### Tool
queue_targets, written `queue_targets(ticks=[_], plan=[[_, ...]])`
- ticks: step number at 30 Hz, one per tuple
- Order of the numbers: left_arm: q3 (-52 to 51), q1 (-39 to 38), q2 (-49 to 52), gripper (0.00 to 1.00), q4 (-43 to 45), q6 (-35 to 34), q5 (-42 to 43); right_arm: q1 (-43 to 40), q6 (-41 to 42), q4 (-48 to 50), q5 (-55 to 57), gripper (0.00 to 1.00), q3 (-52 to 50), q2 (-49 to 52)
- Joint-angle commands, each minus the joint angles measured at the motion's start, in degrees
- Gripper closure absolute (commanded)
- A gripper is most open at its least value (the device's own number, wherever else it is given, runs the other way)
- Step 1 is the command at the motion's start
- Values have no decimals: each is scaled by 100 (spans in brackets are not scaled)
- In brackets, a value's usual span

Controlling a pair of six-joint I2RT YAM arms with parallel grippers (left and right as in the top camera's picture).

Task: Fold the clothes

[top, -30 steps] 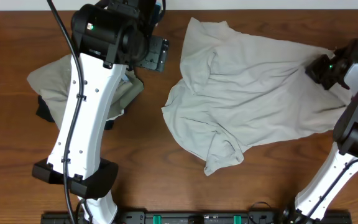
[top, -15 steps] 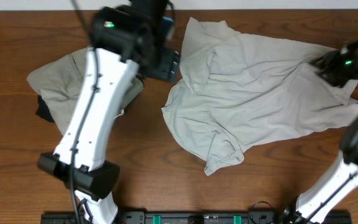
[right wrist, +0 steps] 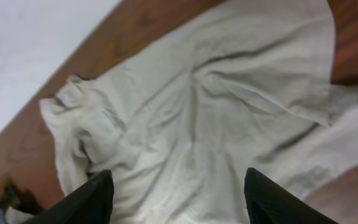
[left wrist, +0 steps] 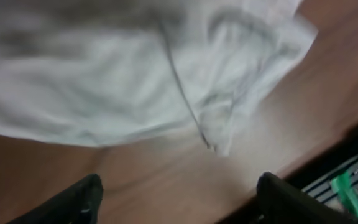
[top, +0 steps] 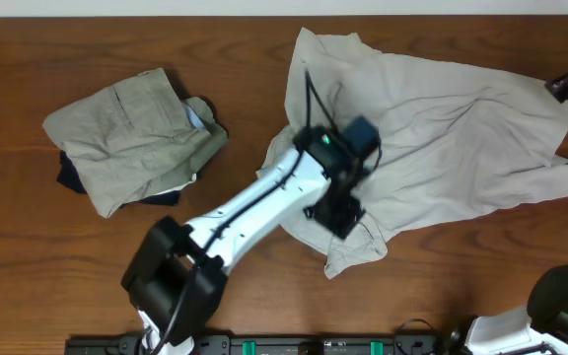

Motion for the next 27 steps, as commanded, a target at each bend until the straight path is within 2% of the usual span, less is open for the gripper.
queue_targets(ticks=[1, 5, 8, 14, 16, 18, 20, 27], plan=[[-415, -197, -31, 12, 173, -63, 267, -33, -203, -90, 184, 34, -33, 35], [-857, -337, -31, 5, 667, -63, 297, -33, -203, -166, 184, 34, -33, 35], [-1134, -378, -31, 6, 861, -66, 557, -33, -205, -201, 184, 34, -33, 35], [-1408, -391, 39, 18, 1270, -70, 1351, -31, -201, -264, 181, 34, -33, 35], [-1467, -424, 114, 25, 1410, -79, 1504, -31, -203, -297, 181, 34, -33, 35], [-1475, -472, 223, 36, 1462, -83, 1515, -33, -203, -317, 181, 34, -33, 35], [-1475, -518, 328, 38, 1495, -83, 1515, -31, -201, -323, 179, 34, -33, 35], [-1475, -549, 450, 69, 1513, -83, 1513, -31, -199, -382, 179, 34, -33, 35]])
